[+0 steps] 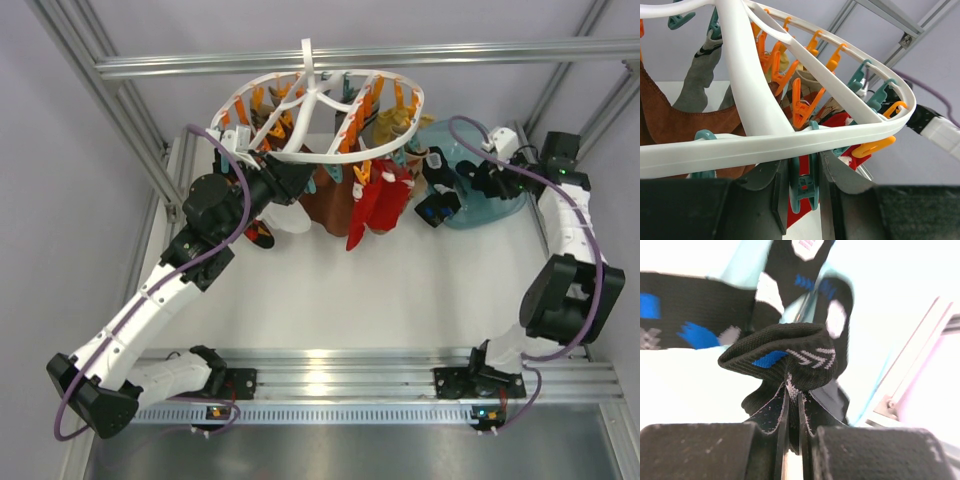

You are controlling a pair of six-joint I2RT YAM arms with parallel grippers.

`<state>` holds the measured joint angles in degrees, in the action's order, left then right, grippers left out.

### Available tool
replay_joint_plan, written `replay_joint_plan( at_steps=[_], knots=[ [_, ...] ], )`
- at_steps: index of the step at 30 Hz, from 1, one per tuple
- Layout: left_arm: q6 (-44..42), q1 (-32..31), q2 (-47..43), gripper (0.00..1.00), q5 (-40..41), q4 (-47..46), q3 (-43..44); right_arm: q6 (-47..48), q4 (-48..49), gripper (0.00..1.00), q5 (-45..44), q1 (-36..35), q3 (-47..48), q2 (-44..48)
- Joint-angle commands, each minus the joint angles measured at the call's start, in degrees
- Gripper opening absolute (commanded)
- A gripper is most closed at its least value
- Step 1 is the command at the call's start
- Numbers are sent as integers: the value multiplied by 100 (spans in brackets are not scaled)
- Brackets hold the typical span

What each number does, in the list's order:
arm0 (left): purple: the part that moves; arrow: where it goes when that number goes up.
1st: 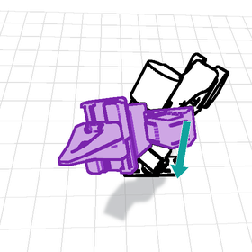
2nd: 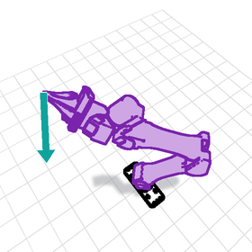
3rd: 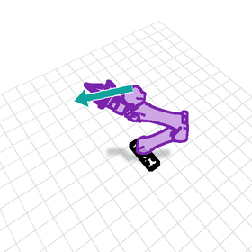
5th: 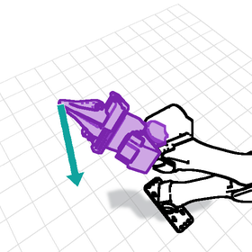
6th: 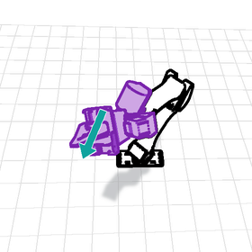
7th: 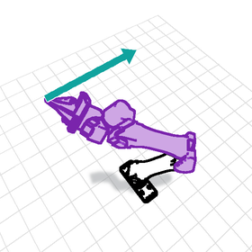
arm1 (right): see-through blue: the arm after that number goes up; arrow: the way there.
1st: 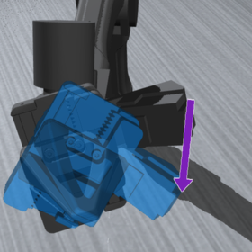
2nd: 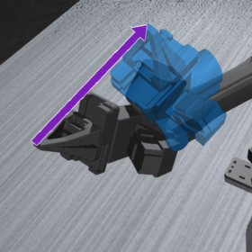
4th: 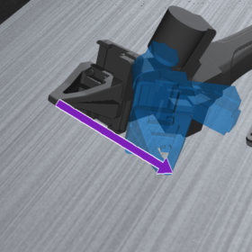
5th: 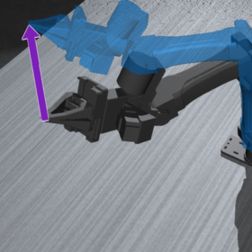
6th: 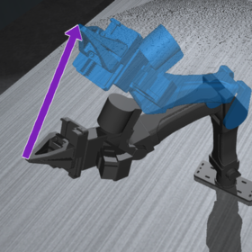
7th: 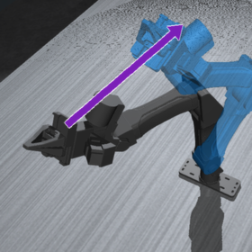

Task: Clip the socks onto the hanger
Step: Pick up the sock from the bin.

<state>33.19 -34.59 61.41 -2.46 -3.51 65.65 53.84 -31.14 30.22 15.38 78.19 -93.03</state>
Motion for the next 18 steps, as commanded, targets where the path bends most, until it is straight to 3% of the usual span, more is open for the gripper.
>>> replay_joint_plan(
  at_steps=[1,14,18],
  knots=[
    [-120,49,64,0,61,-238,80,-225,-594,0,993,185,389,627],
    [-50,49,135,0,-220,-405,141,-1912,-1368,0,2699,176,1469,2280],
    [12,49,144,0,-308,-501,89,-2606,-1518,0,3069,-33,1384,2676]
  ],
)
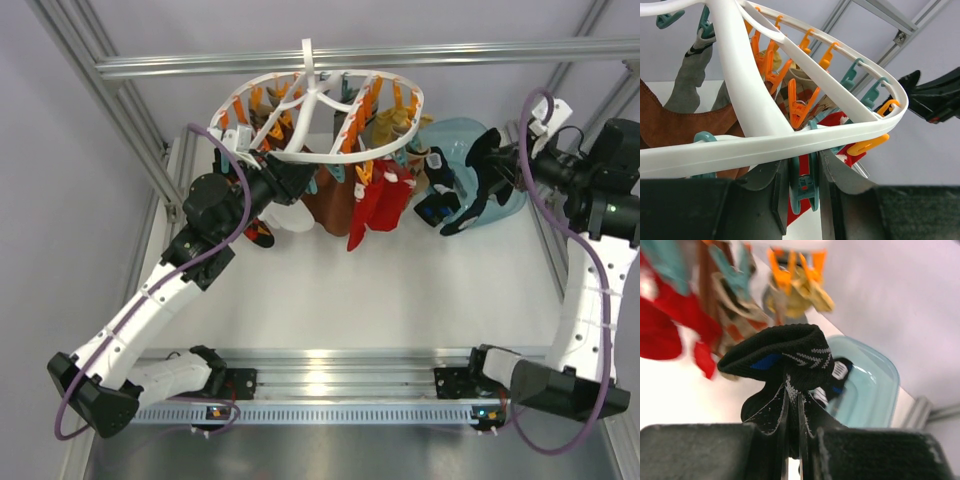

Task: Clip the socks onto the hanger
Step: Pick up the sock from the bin, then clamp the sock onto the hanger.

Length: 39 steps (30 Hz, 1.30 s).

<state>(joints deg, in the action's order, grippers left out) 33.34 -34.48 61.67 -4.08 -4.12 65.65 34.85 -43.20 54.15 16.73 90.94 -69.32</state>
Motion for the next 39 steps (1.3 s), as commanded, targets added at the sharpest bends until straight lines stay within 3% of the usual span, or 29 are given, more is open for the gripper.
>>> replay_joint_plan(
  at_steps=[1,5,8,11,20,28,39],
  knots=[
    [5,38,109,0,-163,-501,80,-882,-112,0,641,-283,13,496],
    [32,38,143,0,-199,-590,45,-2503,1250,0,203,-1196,-953,1060],
    [32,38,152,0,-208,-642,45,-3620,2171,0,-263,-2433,-1464,1350],
    [58,38,152,0,-251,-748,18,-4335,2701,0,-983,-3139,-1798,1448],
    [32,38,152,0,-331,-941,-157,-5225,3352,0,-2874,-5397,-2282,965],
    [120,38,82,0,-454,-1117,-289,-5962,3889,0,-4042,-6059,-2440,472],
    [269,46,108,0,-682,-1275,-351,-6306,4144,0,-4079,-6164,-2352,50]
  ],
)
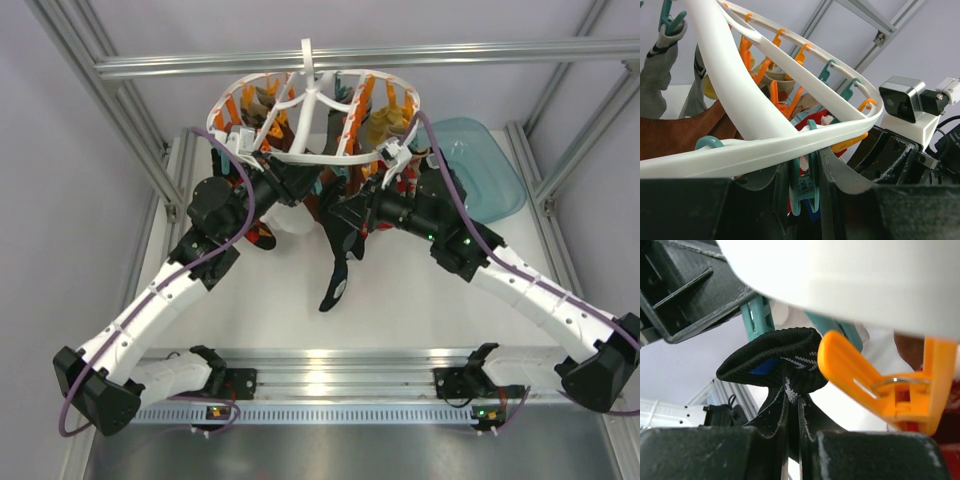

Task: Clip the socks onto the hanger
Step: Clamp the sock onto the hanger.

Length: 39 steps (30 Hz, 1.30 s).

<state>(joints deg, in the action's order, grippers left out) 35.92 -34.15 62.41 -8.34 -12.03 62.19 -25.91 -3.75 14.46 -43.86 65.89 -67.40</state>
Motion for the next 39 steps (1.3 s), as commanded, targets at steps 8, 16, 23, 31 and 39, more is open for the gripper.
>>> replay_joint_plan(
  at_steps=[8,16,23,31,39],
  knots=[
    [108,5,34,0,-238,-520,3,-98,-65,0,-119,-149,-14,-151],
    [143,14,96,0,-212,-546,74,-63,-231,0,-277,-343,-6,-195],
    [178,5,140,0,-98,-537,74,60,-530,0,-347,-483,-15,-160],
    [266,5,166,0,-98,-502,135,95,-566,0,-400,-484,-155,-107],
    [398,5,201,0,-124,-458,197,86,-574,0,-365,-484,-164,-212]
  ],
)
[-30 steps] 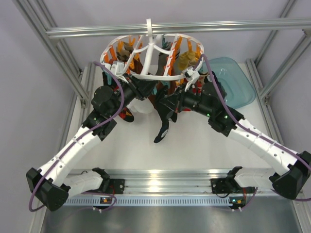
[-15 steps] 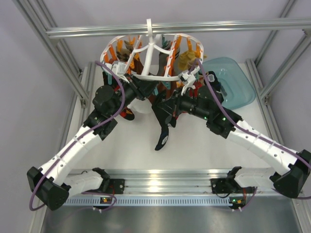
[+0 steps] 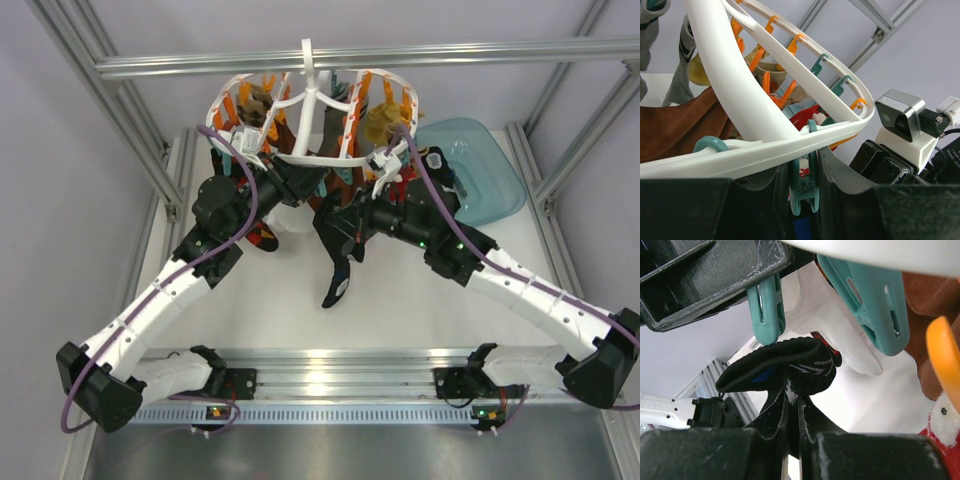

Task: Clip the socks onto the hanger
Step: Clamp the sock onto the hanger.

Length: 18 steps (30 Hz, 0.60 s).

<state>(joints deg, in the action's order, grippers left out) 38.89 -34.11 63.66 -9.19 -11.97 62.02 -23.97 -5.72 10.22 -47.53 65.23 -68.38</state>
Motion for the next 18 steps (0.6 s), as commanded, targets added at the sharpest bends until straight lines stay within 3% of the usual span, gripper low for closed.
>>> replay_joint_plan(
  at_steps=[1,18],
  knots=[
    [127,1,77,0,-48,-464,205,-108,-404,0,68,-125,-90,-123],
    [-101,1,85,0,-610,-658,12,-222,-800,0,-222,-125,376,-220]
  ],
)
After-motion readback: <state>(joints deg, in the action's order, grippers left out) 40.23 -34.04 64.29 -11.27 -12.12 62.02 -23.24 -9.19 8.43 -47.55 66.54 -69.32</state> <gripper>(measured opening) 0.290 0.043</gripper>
